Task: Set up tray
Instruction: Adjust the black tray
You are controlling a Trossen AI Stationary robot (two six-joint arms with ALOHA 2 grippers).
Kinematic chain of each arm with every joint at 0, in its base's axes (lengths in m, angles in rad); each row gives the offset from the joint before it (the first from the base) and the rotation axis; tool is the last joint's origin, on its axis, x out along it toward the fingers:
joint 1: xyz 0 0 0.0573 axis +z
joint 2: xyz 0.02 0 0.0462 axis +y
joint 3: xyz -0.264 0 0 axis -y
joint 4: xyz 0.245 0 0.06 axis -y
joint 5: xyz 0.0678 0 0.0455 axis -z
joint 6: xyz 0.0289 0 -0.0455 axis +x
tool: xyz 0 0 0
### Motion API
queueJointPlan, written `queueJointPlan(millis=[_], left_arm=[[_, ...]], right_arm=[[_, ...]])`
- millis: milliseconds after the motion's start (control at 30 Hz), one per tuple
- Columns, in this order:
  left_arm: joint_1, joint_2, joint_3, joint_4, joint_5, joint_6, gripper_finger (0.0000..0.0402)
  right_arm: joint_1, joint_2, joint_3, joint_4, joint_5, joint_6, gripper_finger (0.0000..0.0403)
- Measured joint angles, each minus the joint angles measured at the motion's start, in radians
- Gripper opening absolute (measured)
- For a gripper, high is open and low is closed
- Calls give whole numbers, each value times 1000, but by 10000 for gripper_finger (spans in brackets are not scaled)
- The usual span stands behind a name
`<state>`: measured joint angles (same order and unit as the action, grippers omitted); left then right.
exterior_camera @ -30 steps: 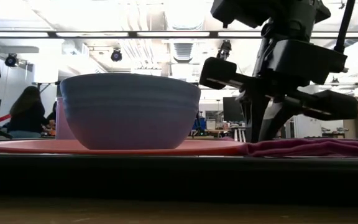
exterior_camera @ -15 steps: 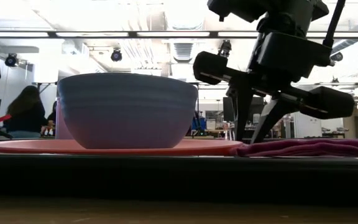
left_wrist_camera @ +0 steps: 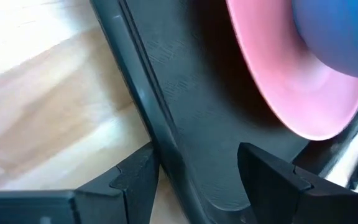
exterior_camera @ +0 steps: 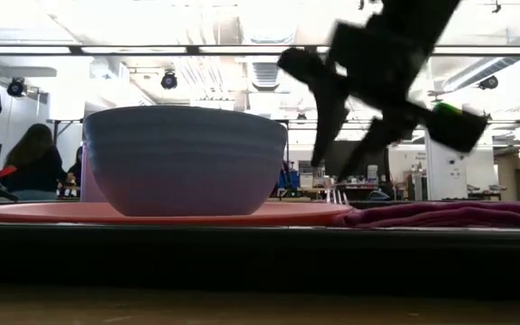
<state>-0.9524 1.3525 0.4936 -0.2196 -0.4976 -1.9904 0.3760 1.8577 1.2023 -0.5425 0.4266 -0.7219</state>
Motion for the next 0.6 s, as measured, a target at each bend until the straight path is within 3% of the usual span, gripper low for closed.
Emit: queueJointPlan(millis=[167,367,600], left_arm=[[0,-7,49,-53,-1,3,196],[9,-10,109,-297,-2,-10,196],[88,-11,72,-267,26,131,196]], right_arm=[[11,-44,100,-148,-37,377,123],[2,-80,184,-336,-39,874,123],[4,-134,178,-401,32,1150,114]])
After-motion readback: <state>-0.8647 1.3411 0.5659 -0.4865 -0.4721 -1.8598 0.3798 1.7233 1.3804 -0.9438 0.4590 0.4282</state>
